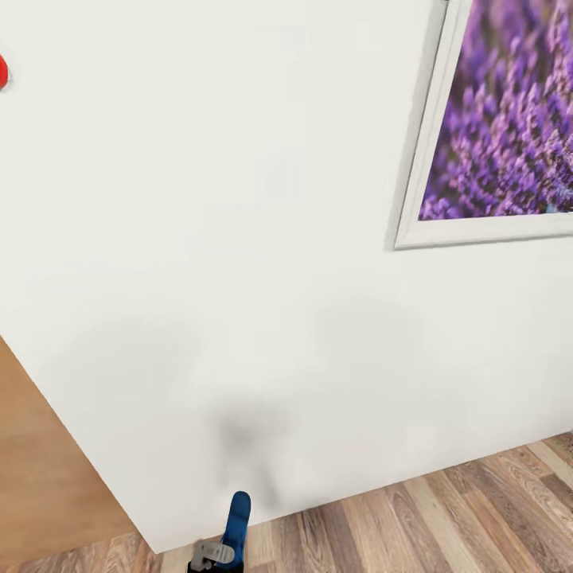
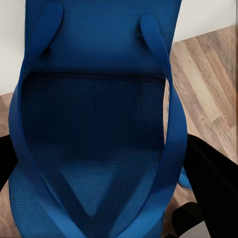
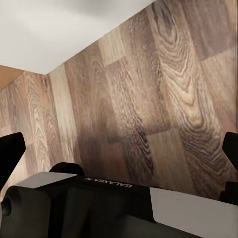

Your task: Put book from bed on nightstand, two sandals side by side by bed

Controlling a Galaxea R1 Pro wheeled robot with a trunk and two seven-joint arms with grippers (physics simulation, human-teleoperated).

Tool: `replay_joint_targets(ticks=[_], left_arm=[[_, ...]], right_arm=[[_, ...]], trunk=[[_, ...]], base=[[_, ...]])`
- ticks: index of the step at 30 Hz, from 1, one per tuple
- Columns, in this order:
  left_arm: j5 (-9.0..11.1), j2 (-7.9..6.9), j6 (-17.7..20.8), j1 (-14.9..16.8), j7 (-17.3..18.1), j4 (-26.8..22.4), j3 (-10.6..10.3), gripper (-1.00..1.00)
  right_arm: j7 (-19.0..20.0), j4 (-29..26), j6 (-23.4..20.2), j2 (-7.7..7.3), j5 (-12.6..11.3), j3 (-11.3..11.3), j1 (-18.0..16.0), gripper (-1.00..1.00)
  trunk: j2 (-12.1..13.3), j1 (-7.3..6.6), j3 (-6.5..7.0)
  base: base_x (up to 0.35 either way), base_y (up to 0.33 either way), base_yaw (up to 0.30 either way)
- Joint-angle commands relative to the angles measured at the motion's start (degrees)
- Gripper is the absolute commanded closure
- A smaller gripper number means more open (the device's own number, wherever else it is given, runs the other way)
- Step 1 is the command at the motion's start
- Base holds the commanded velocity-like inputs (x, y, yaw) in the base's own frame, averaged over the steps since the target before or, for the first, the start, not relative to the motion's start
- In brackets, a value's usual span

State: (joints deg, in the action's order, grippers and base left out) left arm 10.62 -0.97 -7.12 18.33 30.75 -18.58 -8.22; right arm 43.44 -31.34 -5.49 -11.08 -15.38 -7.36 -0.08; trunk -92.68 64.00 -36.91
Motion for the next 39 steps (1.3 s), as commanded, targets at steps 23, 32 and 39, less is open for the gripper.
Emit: replay_joint_targets(ticks=[23, 32, 39], left_arm=[[0.5, -0.05, -0.3, 0.0, 0.0, 0.0, -0.5, 1.00], [0.5, -0.07, -0.3, 0.0, 0.0, 0.0, -0.5, 1.00], [0.5, -0.08, -0.3, 0.0, 0.0, 0.0, -0.5, 1.00]], right_arm=[[0.2, 0.0, -0.6, 0.01, -0.5, -0.1, 0.0, -1.00], [0.2, 0.0, -0.6, 0.01, -0.5, -0.1, 0.0, -1.00], [0.2, 0.0, -0.6, 0.09, -0.5, -0.1, 0.0, -1.00]], trunk=[[0.0, 0.00, -0.05], [0.0, 0.00, -0.05], [0.0, 0.00, -0.05]], base=[[0.000, 0.000, -0.282], [0.000, 0.000, -0.282], [0.000, 0.000, -0.282]])
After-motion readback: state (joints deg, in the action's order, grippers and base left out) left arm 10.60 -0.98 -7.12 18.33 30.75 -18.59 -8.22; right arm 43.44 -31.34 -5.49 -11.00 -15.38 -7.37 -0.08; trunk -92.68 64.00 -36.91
